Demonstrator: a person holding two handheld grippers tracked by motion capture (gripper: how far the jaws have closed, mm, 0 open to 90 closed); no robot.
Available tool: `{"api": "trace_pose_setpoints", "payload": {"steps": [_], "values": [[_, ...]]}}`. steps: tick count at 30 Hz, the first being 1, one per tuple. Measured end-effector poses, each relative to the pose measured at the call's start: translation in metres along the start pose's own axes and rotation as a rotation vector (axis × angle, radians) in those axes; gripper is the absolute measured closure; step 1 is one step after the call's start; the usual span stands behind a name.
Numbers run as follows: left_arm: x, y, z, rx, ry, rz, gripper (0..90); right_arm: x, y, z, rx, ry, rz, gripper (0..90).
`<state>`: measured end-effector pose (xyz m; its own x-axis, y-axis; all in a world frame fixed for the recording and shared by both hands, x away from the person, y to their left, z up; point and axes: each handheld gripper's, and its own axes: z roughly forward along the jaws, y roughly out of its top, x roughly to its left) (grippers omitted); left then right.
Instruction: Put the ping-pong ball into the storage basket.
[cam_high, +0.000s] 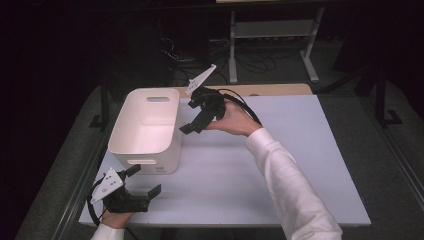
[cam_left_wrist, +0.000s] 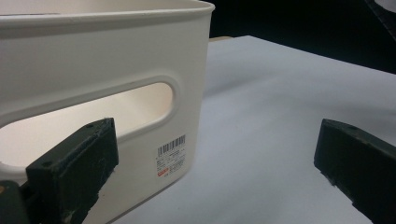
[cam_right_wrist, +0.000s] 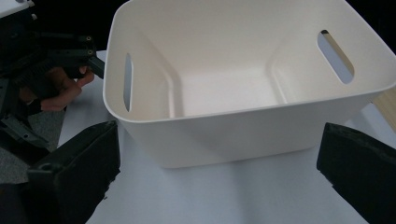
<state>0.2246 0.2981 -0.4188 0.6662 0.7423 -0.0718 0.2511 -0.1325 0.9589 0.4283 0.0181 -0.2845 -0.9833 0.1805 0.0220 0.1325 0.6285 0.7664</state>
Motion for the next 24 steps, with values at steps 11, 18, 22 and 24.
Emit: {"api": "trace_pose_setpoints", "payload": {"steps": [11,18,22,24], "values": [[0.003,0.000,0.001,0.000,0.019,-0.011,0.0,0.001,-0.021,-0.016,-0.034,-0.010,0.052,0.0],[0.005,-0.001,0.002,-0.001,0.028,-0.021,0.0,0.003,-0.035,-0.022,-0.060,-0.025,0.066,0.0],[0.005,0.000,0.003,-0.001,0.026,-0.020,0.0,0.003,-0.041,-0.026,-0.074,-0.029,0.078,0.0],[0.004,0.000,0.003,0.007,0.026,-0.019,0.0,0.004,-0.043,-0.027,-0.073,-0.028,0.090,0.0]]}}
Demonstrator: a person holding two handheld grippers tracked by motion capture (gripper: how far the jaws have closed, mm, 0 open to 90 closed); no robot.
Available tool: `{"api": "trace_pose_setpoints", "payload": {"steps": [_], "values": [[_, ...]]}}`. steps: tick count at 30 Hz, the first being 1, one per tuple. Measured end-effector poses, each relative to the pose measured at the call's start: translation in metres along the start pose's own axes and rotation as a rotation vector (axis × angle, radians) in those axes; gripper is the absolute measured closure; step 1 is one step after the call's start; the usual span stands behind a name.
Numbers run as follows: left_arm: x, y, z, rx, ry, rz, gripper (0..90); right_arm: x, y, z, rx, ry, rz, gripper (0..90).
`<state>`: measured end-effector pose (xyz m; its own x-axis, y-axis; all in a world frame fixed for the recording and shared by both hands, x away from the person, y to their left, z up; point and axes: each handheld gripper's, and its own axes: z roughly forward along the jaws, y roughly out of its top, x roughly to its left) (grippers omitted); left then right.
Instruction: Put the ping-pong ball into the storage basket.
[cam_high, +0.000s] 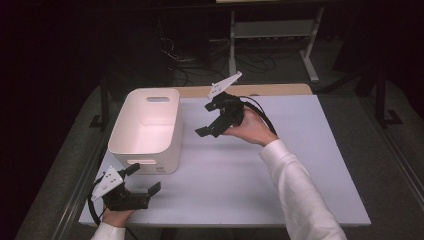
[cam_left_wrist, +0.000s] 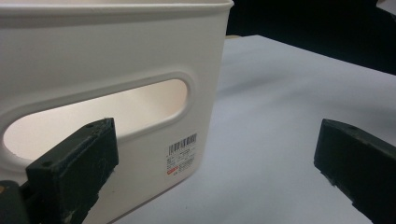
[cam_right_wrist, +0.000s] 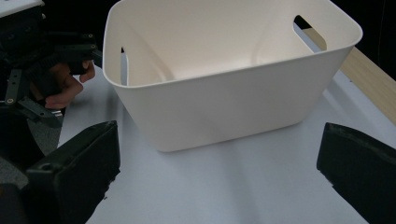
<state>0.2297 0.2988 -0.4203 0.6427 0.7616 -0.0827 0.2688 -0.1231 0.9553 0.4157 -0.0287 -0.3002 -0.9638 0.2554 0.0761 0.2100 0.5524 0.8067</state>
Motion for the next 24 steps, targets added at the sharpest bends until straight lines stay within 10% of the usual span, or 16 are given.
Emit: {"api": "trace_pose_setpoints", "payload": {"steps": [24], "values": [[0.000,0.000,0.000,-0.009,-0.008,0.004,0.0,0.000,-0.036,-0.023,-0.035,-0.045,0.050,0.0]]}}
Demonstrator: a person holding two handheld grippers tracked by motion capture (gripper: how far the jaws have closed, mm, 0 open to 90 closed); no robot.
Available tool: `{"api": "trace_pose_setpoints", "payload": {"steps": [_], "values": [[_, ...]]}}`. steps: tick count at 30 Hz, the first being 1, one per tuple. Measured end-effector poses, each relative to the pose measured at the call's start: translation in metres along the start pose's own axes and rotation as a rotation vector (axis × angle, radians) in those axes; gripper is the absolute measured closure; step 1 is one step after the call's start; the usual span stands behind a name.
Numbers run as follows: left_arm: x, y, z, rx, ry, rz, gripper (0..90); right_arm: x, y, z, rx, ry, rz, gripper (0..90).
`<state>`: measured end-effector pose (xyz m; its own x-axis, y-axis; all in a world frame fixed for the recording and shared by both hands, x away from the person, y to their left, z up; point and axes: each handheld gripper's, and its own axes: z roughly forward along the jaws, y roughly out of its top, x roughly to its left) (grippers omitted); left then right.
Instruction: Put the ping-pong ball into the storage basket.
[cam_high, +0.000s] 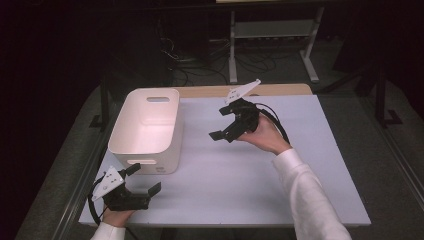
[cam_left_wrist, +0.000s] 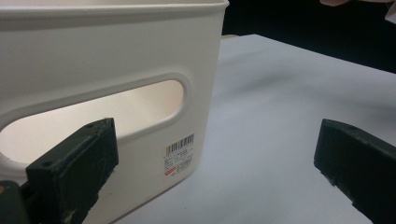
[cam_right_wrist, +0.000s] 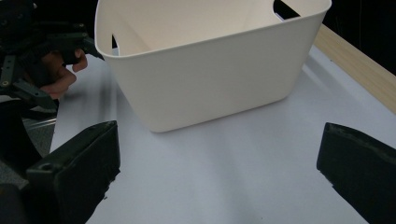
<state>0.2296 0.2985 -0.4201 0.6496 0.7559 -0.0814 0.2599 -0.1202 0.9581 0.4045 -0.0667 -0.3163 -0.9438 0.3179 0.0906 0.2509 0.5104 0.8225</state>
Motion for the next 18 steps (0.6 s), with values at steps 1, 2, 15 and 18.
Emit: {"api": "trace_pose_setpoints", "payload": {"steps": [1,2,15,18], "values": [[0.000,0.000,0.000,-0.001,0.000,0.000,0.0,0.000,-0.002,-0.001,0.000,0.002,-0.001,0.0],[0.000,0.000,0.000,0.001,-0.001,0.001,0.0,0.000,-0.004,-0.002,-0.006,0.003,0.011,0.0],[-0.001,0.000,0.001,0.007,-0.002,0.008,0.0,-0.002,-0.031,-0.011,-0.018,-0.014,0.073,0.0],[-0.001,0.000,0.000,0.007,-0.004,0.012,0.0,-0.003,-0.037,-0.016,-0.029,-0.021,0.076,0.0]]}}
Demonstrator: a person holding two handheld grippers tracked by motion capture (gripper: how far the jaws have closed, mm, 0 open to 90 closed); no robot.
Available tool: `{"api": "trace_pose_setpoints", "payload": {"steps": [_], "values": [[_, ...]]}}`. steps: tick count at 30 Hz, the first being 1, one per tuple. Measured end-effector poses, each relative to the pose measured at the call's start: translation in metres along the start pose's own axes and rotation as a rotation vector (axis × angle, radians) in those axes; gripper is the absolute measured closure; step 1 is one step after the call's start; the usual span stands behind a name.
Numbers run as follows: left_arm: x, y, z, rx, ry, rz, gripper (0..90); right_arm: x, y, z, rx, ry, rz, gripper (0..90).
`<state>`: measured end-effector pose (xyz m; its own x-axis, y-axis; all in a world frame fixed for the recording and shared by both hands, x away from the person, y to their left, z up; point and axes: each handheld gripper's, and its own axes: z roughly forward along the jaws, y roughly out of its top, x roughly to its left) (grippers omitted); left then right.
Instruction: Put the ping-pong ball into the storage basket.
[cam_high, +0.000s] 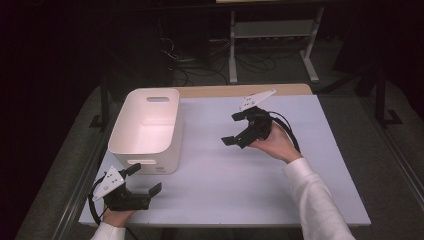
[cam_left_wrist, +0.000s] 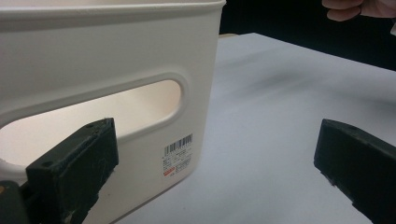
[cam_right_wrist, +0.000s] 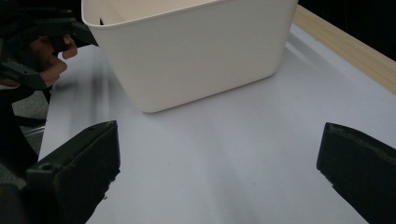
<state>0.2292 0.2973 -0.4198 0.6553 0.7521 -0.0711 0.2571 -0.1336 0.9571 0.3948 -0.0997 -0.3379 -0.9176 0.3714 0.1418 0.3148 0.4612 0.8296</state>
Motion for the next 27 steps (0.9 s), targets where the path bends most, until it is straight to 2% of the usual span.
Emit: {"api": "trace_pose_setpoints", "payload": {"steps": [7,17,27], "values": [[0.000,0.000,0.000,0.000,-0.002,0.005,0.0,-0.003,-0.012,-0.005,-0.014,-0.011,0.014,0.0],[-0.001,0.000,-0.001,0.003,0.001,0.010,0.0,0.003,-0.022,-0.014,-0.045,-0.001,0.014,0.0],[-0.001,0.000,-0.001,-0.001,0.003,0.010,0.0,0.006,-0.034,-0.038,-0.090,-0.035,0.028,0.0]]}}
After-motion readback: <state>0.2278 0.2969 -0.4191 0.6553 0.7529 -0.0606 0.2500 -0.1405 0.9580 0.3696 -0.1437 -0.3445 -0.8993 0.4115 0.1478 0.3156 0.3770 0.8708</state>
